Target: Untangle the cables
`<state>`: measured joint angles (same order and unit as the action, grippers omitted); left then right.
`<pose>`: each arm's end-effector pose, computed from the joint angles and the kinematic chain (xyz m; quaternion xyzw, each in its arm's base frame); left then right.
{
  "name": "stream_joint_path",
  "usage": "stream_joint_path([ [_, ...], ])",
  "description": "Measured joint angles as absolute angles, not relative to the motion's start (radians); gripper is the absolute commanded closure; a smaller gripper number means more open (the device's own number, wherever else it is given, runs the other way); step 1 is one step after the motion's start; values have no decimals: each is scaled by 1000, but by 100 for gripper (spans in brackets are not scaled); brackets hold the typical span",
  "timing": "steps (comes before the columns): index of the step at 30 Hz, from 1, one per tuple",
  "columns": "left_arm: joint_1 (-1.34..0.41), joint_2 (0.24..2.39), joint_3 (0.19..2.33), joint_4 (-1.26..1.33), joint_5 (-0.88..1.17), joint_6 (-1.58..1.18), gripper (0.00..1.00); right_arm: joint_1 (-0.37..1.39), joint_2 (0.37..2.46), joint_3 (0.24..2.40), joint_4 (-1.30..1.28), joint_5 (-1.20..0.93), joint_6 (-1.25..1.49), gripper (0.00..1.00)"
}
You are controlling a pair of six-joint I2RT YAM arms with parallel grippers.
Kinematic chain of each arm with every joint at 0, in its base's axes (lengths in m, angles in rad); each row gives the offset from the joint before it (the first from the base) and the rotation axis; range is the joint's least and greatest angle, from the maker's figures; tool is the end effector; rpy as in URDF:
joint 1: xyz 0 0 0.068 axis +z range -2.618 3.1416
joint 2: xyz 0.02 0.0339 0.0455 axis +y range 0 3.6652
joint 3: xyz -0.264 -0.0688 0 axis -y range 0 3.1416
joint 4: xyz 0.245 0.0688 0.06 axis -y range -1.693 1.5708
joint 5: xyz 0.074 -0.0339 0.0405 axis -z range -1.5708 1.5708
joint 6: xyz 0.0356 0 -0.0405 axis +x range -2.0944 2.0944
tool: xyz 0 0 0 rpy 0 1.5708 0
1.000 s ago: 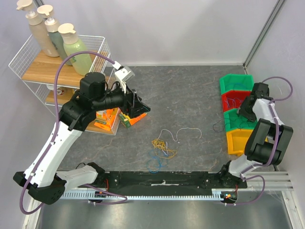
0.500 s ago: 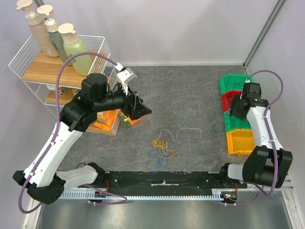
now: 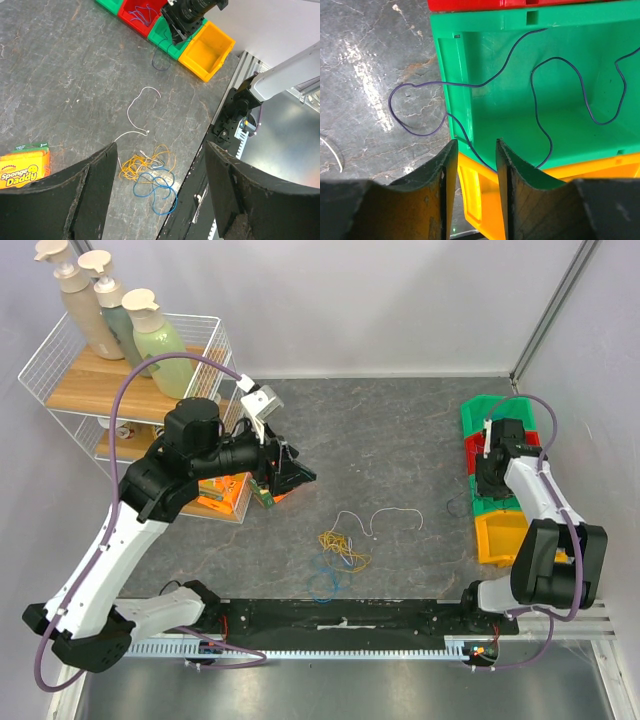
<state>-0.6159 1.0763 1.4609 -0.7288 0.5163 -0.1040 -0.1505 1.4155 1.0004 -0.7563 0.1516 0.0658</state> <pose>0.1515 -0.1288 0.4580 0.3423 0.7277 -0.3914 0.4473 0.2662 -0.0458 0.2298 0.1204 0.9700 -0.0825 0.1945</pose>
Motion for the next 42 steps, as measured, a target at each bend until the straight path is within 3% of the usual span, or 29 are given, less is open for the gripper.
stream_joint_path([
  [6, -617, 1069, 1455, -732, 503, -100, 23, -150, 1477, 999, -732, 161, 50, 76],
  [10, -617, 1069, 1450, -733, 499, -97, 23, -150, 1489, 999, -726, 164, 44, 99],
  [11, -617, 1069, 1449, -734, 499, -96, 23, -150, 1489, 999, -725, 165, 44, 100],
  [18, -617, 1069, 1449, -734, 499, -96, 23, -165, 1470, 1000, -719, 171, 60, 100],
  [24, -617, 1069, 1435, -733, 499, -96, 23, -289, 1449, 1012, -693, 132, 92, 100],
  [37, -617, 1069, 1433, -735, 498, -95, 23, -397, 1727, 1113, -628, 182, 126, 100],
  [42, -617, 1069, 1432, -735, 496, -95, 23, -395, 1732, 1138, -620, 186, 148, 100],
])
